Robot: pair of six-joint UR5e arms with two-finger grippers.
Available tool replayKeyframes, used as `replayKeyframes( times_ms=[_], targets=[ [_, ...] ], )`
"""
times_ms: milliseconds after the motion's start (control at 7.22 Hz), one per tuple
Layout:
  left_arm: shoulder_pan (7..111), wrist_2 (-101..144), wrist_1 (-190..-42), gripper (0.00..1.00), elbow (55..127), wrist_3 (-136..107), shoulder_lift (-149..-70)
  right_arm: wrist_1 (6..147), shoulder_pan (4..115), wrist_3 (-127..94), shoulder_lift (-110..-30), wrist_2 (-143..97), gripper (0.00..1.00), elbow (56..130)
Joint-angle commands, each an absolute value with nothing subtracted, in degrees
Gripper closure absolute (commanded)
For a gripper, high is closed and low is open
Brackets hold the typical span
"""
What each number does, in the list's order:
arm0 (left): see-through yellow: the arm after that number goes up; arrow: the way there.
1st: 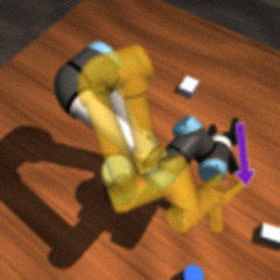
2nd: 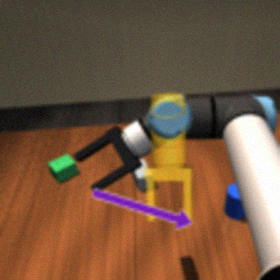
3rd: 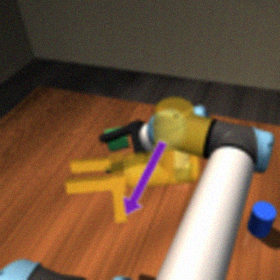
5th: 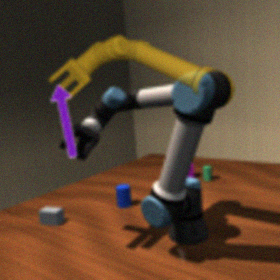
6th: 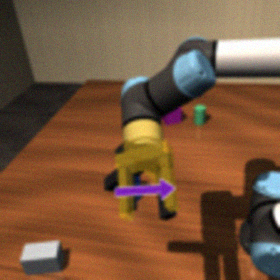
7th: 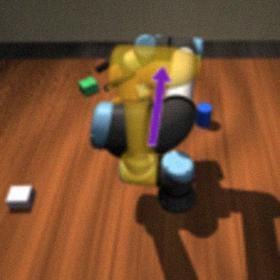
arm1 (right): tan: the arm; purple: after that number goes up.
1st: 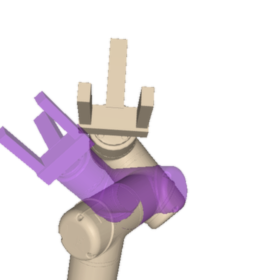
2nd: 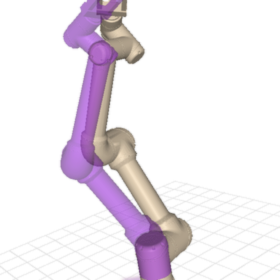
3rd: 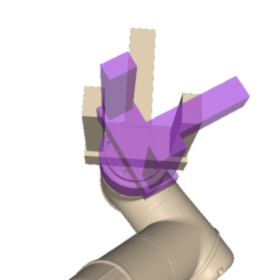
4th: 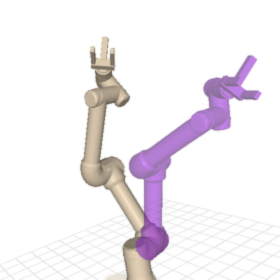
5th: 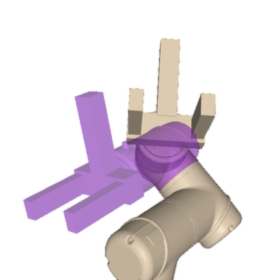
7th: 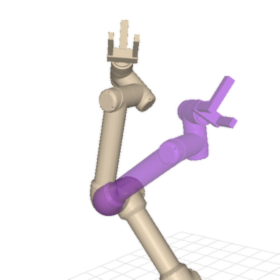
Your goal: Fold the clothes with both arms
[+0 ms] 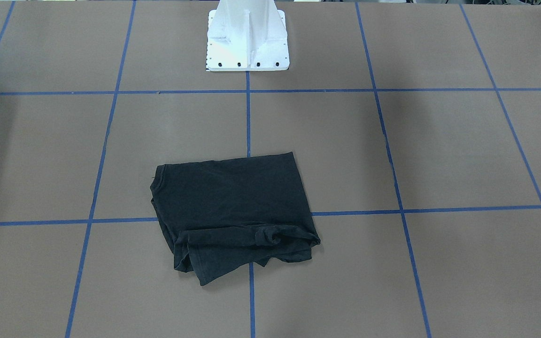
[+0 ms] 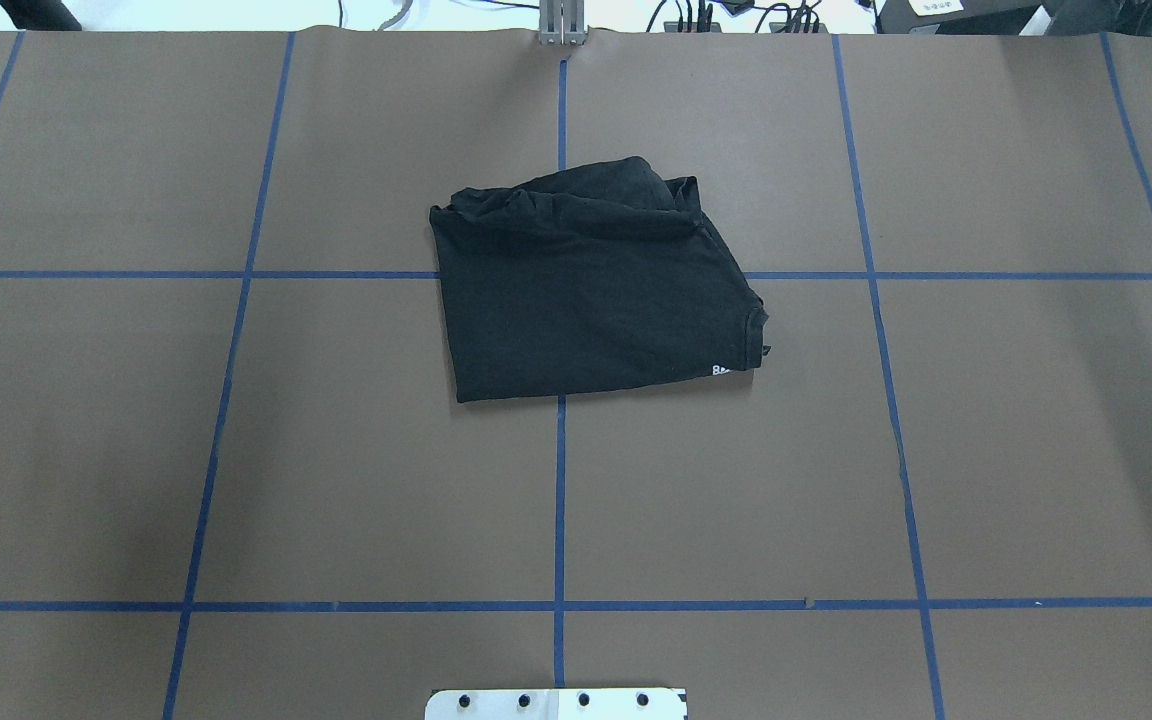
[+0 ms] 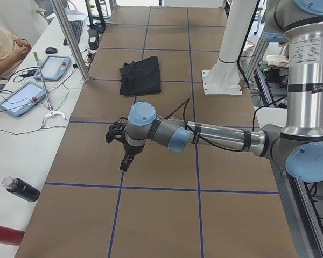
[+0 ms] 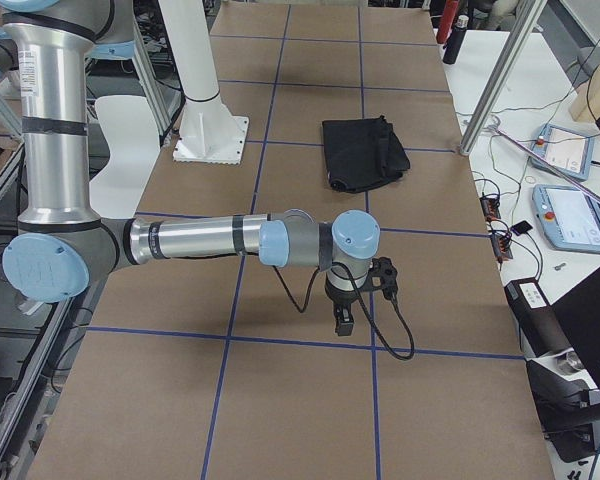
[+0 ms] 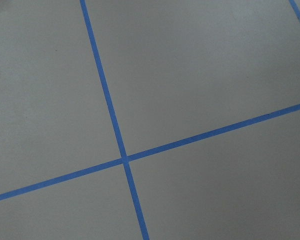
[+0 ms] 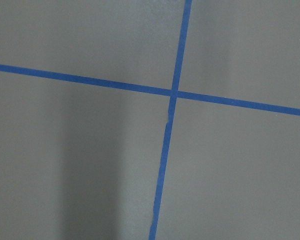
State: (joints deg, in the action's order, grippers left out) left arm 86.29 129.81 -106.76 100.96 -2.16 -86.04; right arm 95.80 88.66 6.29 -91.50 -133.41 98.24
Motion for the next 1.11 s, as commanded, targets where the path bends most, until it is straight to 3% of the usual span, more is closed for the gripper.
replayKeyframes(
  times_ms=[0, 277, 554, 969],
  targets=[
    [86.2, 130.4, -106.6, 0.0, 101.0, -2.2, -86.0, 95.7, 89.1, 6.5, -92.0, -135.3, 0.0, 98.4],
    [86.0, 130.4, -106.3, 0.0, 100.6, -2.2, -86.0, 95.6, 89.1, 6.2, -92.3, -135.0, 0.0, 98.3],
    [85.7, 130.6, -95.3, 0.0, 101.4, -1.8, -86.4, 95.7, 89.1, 6.0, -92.5, -135.3, 0.0, 98.7],
    [85.7, 130.7, -95.7, 0.0, 101.4, -1.6, -86.4, 95.7, 89.1, 6.2, -92.7, -135.0, 0.0, 99.0]
  ],
)
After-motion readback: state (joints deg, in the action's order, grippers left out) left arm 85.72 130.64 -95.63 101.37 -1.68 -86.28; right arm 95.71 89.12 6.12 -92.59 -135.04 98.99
